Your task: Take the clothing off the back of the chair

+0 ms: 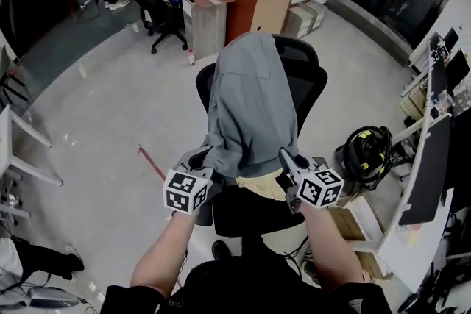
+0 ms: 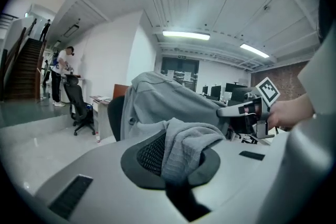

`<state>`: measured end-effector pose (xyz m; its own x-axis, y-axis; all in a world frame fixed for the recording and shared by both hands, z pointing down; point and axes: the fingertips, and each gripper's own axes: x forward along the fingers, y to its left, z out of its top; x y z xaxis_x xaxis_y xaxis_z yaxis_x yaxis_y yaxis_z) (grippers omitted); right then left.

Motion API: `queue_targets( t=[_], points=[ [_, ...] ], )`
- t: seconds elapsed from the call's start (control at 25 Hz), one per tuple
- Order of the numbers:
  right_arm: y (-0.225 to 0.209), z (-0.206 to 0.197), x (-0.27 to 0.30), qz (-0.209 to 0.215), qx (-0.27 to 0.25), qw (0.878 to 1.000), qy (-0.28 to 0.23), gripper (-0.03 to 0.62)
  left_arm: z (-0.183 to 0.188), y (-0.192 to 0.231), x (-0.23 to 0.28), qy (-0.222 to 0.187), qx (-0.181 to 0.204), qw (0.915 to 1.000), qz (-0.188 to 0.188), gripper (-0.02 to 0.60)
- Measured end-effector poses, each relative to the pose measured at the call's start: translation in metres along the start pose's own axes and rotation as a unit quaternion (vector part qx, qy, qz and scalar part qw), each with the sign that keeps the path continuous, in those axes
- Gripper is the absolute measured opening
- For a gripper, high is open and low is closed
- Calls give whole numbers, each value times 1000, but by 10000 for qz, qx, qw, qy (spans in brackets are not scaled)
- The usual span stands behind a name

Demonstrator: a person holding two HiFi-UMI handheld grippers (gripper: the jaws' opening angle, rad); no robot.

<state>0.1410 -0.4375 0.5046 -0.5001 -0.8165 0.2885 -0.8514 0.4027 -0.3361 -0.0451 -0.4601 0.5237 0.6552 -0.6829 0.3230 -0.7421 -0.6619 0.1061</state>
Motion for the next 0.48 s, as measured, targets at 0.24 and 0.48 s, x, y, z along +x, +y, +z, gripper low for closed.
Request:
queue_targets(
  t=[0.24,0.48],
  points=[
    [21,-37,-62,-415,289,9987,-49,23,-28,-9,-28,-56,-264,9996,-88,15],
    [29,-50,-127,-613,422,9970,-227,23,-38,-34,-56,-79,-334,9994,-52,15]
  ],
)
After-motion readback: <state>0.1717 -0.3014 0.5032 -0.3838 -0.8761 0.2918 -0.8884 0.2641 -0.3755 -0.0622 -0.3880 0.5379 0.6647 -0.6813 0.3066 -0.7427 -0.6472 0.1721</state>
